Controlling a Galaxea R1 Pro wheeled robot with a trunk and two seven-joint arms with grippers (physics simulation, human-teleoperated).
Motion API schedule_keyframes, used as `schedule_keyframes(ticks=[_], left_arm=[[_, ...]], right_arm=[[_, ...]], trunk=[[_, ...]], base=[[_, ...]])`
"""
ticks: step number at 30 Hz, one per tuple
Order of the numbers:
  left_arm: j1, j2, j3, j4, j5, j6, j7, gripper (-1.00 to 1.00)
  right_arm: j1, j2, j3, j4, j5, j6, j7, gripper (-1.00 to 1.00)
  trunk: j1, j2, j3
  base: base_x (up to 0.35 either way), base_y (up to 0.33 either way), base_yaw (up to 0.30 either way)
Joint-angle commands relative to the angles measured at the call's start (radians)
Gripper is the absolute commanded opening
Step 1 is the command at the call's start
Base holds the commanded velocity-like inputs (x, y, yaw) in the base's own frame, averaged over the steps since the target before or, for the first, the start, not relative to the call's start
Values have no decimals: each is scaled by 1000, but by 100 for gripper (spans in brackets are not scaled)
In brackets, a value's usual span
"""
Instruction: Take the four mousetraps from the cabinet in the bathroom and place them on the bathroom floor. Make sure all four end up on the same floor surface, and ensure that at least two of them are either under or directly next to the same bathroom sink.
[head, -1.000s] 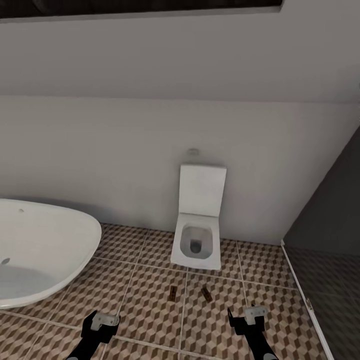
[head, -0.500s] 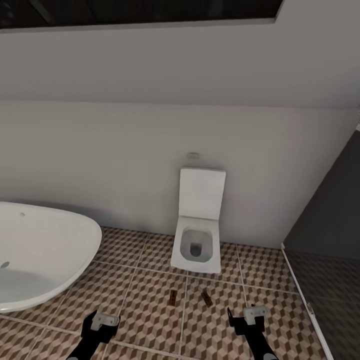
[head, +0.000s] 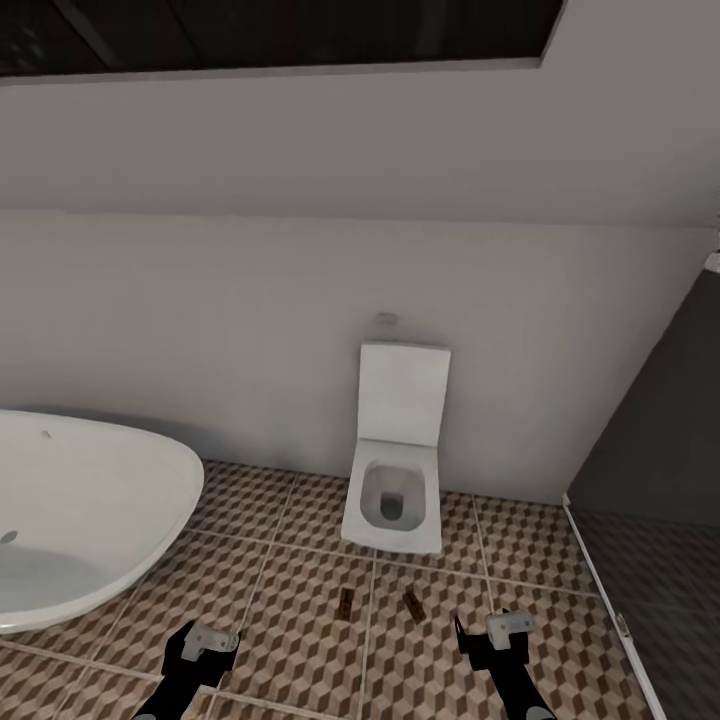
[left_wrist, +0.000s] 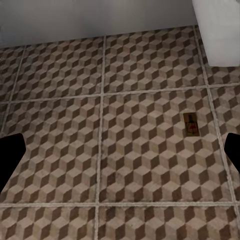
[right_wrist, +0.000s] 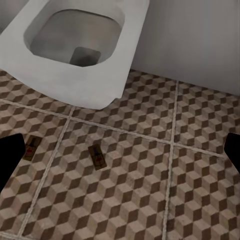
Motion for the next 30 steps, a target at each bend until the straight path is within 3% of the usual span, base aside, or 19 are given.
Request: schedule_keyframes(ticks=[1, 30], left_arm=[[-1, -1, -8, 2, 10, -3, -5, 100], [-1, -2, -8, 3, 10, 0, -5, 100]], right_arm=[[-1, 0, 9, 1, -10, -3, -2, 100], [-1, 11, 9, 2, -10, -2, -2, 100]], trunk=[[1, -2, 0], [1, -2, 46]], base=[[0, 0, 0], [0, 0, 0]])
